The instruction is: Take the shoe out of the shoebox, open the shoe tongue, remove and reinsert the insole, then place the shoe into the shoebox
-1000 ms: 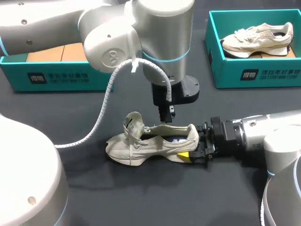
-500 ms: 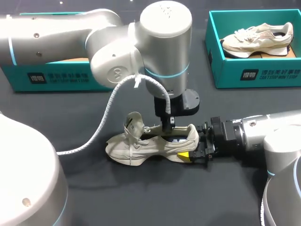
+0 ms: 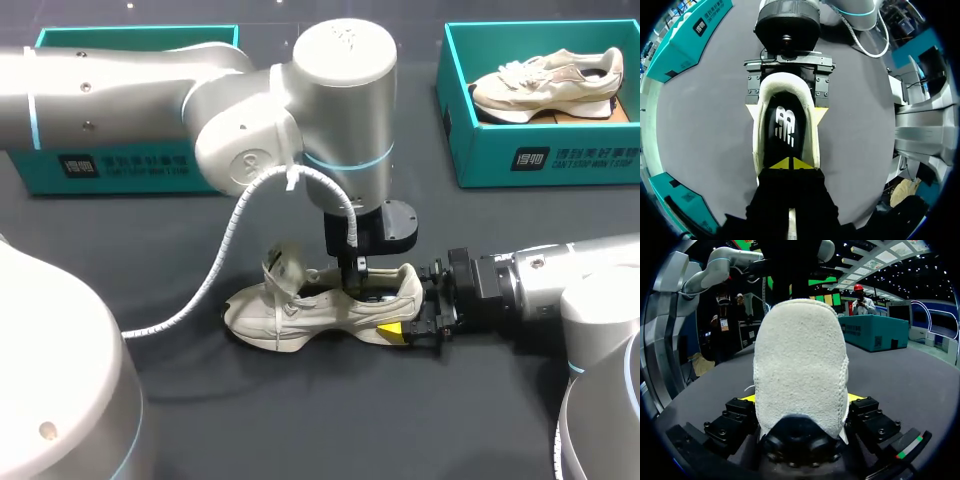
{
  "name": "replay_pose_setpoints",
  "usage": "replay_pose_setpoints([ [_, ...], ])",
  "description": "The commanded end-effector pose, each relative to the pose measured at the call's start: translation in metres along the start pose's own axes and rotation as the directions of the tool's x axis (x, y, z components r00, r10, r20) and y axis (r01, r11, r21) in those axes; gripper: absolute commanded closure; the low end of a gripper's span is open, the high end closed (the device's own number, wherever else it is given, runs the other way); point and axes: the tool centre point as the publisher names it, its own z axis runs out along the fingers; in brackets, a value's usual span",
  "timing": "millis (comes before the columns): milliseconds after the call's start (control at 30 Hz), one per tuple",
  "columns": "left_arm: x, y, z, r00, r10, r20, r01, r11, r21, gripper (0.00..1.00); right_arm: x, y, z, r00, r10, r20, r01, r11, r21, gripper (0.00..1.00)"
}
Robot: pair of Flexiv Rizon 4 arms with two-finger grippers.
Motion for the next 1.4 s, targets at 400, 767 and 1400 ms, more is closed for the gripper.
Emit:
replay_pose_setpoints([
  [400,0.006,0.009,0.019,0.994,0.014,-0.109,-0.019,0.999,-0.047,1.00,0.001,-0.001,0.002,1.000,0.001,0.000,-0.001,1.000,0.005,1.00],
  [767,0.008,0.020,0.035,0.988,0.018,-0.153,-0.025,0.999,-0.043,1.00,0.001,-0.001,0.002,1.000,0.001,0.000,-0.001,1.000,0.005,1.00],
  [1400,0.024,0.019,0.049,0.999,0.027,-0.040,-0.029,0.998,-0.055,0.89,0.001,-0.001,0.002,1.000,0.001,0.000,-0.001,1.000,0.005,1.00],
])
